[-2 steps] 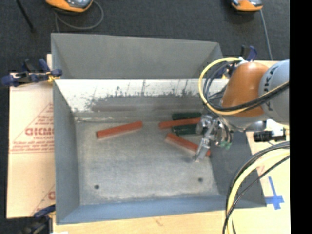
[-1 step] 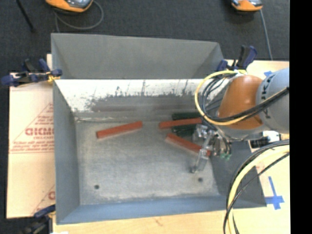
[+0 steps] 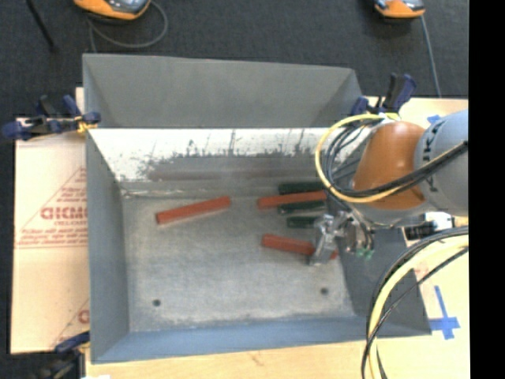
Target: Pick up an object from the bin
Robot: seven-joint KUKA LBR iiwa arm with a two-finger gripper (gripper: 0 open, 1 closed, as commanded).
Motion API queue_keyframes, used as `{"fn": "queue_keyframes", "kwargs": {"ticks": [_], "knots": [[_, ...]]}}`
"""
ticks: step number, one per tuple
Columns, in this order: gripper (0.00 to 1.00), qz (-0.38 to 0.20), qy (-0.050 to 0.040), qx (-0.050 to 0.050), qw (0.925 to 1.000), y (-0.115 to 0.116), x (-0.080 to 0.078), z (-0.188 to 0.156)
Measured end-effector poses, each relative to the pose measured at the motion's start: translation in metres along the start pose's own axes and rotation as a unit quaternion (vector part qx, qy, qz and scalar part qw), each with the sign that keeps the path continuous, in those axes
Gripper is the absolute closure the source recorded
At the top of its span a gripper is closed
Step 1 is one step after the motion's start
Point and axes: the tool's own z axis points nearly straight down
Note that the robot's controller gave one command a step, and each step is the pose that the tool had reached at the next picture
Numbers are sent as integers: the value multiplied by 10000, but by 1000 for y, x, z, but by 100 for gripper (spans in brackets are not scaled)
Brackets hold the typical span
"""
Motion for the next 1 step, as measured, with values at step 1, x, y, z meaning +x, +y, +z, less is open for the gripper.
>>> {"fn": "queue_keyframes", "kwargs": {"ticks": [1], "knots": [[100, -133, -33, -19, 9999, 33, 15, -173]]}}
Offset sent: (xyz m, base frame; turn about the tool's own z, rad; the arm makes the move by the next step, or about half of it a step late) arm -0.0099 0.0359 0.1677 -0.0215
